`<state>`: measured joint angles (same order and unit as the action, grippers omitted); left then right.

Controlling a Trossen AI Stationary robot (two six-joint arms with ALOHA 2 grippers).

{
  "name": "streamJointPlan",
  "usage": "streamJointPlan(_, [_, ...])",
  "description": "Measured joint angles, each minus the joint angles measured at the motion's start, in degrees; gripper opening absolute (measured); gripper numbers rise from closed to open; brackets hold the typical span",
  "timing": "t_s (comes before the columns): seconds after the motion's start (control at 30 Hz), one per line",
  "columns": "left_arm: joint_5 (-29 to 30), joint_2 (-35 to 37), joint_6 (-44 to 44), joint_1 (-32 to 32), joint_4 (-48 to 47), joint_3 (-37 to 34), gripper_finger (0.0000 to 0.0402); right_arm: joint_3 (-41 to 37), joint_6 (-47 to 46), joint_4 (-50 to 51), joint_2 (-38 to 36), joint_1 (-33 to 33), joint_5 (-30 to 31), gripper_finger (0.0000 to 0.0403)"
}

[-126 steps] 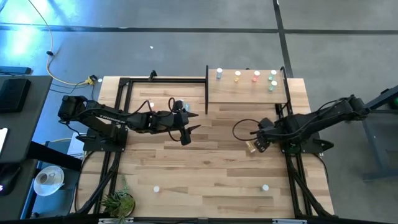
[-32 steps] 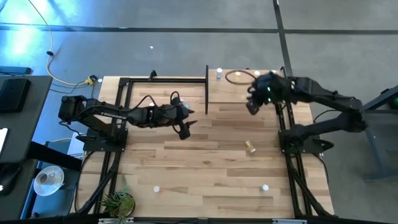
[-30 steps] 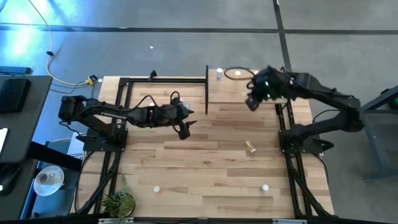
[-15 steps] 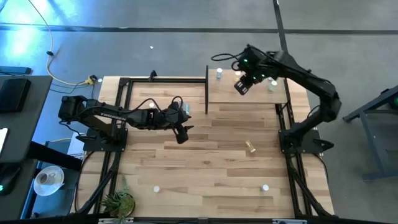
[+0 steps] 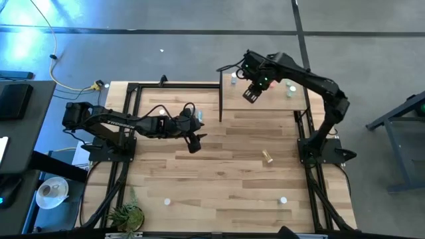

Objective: Pick and place medicine bottles onto shelf by color
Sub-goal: Put the right yellow medicine bottle aligned with the other yellow medicine bottle on the shelf

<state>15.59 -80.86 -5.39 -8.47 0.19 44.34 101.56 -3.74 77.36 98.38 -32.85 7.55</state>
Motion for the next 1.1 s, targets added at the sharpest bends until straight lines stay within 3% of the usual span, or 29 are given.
streamJointPlan(0.23, [0.0,0.0,0.0,0.0,0.0,0.0,0.0213,0.0,0.2,0.2,0.2,-1.7,-4.6,0.0103])
streamJointPlan(0.5, [0.0,0.0,0.0,0.0,0.0,0.0,0.0213,0.0,0.3,0.8,0.4,-1.7,-5.9,0.0103])
streamJointPlan(1.1, [0.0,0.0,0.0,0.0,0.0,0.0,0.0213,-2.0,-0.3,-0.5,0.1,-1.7,-4.6,0.0103])
